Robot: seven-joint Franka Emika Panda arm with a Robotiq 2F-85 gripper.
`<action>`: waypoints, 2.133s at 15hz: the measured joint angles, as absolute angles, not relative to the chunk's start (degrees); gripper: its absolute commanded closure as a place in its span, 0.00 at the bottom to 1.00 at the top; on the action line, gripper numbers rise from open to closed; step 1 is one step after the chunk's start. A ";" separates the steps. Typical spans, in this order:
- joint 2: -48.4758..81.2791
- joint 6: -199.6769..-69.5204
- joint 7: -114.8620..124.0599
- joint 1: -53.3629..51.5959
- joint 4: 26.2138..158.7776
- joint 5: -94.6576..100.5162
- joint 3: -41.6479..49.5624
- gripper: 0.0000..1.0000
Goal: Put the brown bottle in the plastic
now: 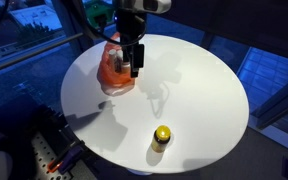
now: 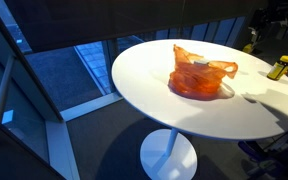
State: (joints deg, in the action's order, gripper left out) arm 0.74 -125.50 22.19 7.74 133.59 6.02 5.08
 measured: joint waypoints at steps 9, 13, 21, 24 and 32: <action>5.83 -132.21 28.36 8.28 132.31 8.29 9.89 0.00; 8.56 -135.82 32.99 8.32 131.76 11.54 12.61 0.00; 12.16 -136.73 37.81 8.57 130.17 14.09 17.88 0.00; 12.81 -136.90 38.09 9.02 130.14 14.09 19.15 0.00; 16.24 -140.93 38.42 10.07 130.18 14.03 21.41 0.00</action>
State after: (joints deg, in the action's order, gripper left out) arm 16.24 -140.93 38.42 10.07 130.18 14.03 21.41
